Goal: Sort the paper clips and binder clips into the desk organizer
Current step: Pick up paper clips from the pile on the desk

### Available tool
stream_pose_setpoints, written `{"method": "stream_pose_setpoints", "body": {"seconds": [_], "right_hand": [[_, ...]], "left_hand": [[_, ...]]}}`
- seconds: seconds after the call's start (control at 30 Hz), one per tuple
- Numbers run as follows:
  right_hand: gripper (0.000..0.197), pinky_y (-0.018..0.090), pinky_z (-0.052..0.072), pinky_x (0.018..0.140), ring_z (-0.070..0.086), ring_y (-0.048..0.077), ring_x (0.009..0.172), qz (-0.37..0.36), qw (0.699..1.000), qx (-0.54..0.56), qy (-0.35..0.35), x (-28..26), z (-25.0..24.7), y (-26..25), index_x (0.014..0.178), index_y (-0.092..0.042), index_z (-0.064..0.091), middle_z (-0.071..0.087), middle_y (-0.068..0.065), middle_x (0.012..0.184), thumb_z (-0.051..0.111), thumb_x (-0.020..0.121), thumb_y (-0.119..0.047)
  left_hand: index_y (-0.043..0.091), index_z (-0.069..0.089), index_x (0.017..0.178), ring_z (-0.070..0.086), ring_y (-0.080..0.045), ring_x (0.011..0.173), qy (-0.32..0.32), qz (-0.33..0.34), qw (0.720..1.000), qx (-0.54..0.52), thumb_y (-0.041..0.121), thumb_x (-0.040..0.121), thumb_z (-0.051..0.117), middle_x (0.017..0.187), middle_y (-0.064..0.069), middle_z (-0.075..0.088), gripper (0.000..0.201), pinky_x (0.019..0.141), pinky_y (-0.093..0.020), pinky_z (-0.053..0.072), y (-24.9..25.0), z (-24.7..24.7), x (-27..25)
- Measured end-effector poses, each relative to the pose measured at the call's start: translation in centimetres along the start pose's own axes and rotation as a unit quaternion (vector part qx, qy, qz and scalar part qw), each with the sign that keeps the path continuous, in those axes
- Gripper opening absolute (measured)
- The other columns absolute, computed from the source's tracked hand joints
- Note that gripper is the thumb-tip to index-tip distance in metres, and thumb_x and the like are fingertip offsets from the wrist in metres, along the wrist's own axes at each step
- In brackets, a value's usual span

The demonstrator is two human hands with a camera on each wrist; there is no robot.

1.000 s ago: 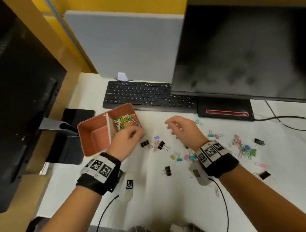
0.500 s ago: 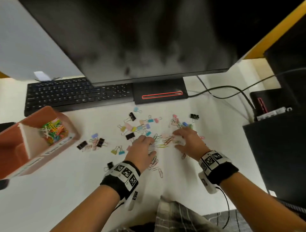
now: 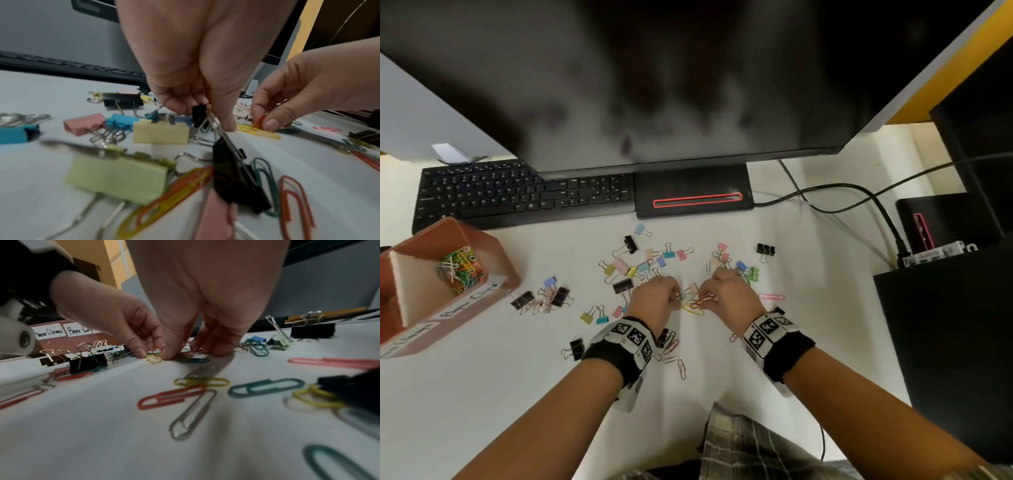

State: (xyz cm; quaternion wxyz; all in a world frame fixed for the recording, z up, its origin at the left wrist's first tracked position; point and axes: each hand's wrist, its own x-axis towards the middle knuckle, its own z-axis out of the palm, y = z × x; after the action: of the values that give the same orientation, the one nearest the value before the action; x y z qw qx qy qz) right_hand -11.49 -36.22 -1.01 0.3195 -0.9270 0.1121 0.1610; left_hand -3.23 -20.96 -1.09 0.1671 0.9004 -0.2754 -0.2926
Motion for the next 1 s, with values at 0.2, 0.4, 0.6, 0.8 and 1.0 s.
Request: {"method": "stream_pose_setpoints", "body": {"seconds": [0.2, 0.4, 0.6, 0.8, 1.0], "right_hand": [[0.018, 0.036, 0.044, 0.084, 0.053, 0.027, 0.100, -0.032, 0.997, -0.050, -0.056, 0.8, -0.1, -0.3, 0.097, -0.007, 0.066, 0.060, 0.011, 0.102, 0.058, 0.088, -0.020], [0.022, 0.033, 0.046, 0.083, 0.059, 0.029, 0.099, 0.013, 0.997, -0.019, -0.069, 0.3, -0.9, -0.5, 0.108, -0.008, 0.062, 0.065, 0.014, 0.105, 0.056, 0.089, -0.016], [0.019, 0.024, 0.038, 0.077, 0.058, 0.028, 0.096, 0.019, 0.998, -0.005, -0.055, -0.4, -0.7, -0.4, 0.101, -0.003, 0.067, 0.059, 0.015, 0.106, 0.054, 0.090, -0.012], [0.021, 0.035, 0.049, 0.083, 0.060, 0.029, 0.096, 0.054, 0.997, 0.030, -0.044, -0.6, -0.8, -0.6, 0.109, -0.004, 0.060, 0.065, 0.016, 0.103, 0.056, 0.088, -0.009], [0.022, 0.027, 0.041, 0.081, 0.058, 0.028, 0.102, 0.059, 0.994, -0.024, -0.084, 0.0, -0.7, -0.8, 0.106, -0.004, 0.066, 0.062, 0.016, 0.109, 0.056, 0.090, -0.016]], "left_hand": [[0.013, 0.063, 0.092, 0.057, -0.022, 0.087, -0.011, 0.011, 0.999, 0.037, 0.021, 0.085, 0.062, 0.089, 0.001, 0.048, 0.011, 0.078, -0.036, 0.048, -0.4, 0.5, 0.4], [0.013, 0.061, 0.091, 0.059, -0.022, 0.087, -0.013, 0.005, 1.000, 0.025, 0.021, 0.083, 0.064, 0.087, 0.001, 0.053, 0.011, 0.079, -0.032, 0.048, -0.8, 1.0, 1.1], [0.016, 0.064, 0.094, 0.055, -0.018, 0.084, -0.073, -0.025, 0.994, 0.074, 0.027, 0.085, 0.062, 0.081, 0.009, 0.043, 0.014, 0.084, -0.031, 0.045, -0.6, 0.7, 2.1], [0.023, 0.058, 0.077, 0.057, -0.021, 0.089, -0.074, -0.022, 0.994, 0.075, 0.026, 0.086, 0.061, 0.082, 0.008, 0.049, 0.010, 0.084, -0.029, 0.044, -0.4, 0.3, 1.8], [0.012, 0.062, 0.098, 0.056, -0.022, 0.094, -0.052, 0.028, 0.996, 0.060, 0.024, 0.088, 0.059, 0.102, -0.005, 0.056, 0.016, 0.087, -0.038, 0.047, -0.8, 0.1, 1.0]]}}
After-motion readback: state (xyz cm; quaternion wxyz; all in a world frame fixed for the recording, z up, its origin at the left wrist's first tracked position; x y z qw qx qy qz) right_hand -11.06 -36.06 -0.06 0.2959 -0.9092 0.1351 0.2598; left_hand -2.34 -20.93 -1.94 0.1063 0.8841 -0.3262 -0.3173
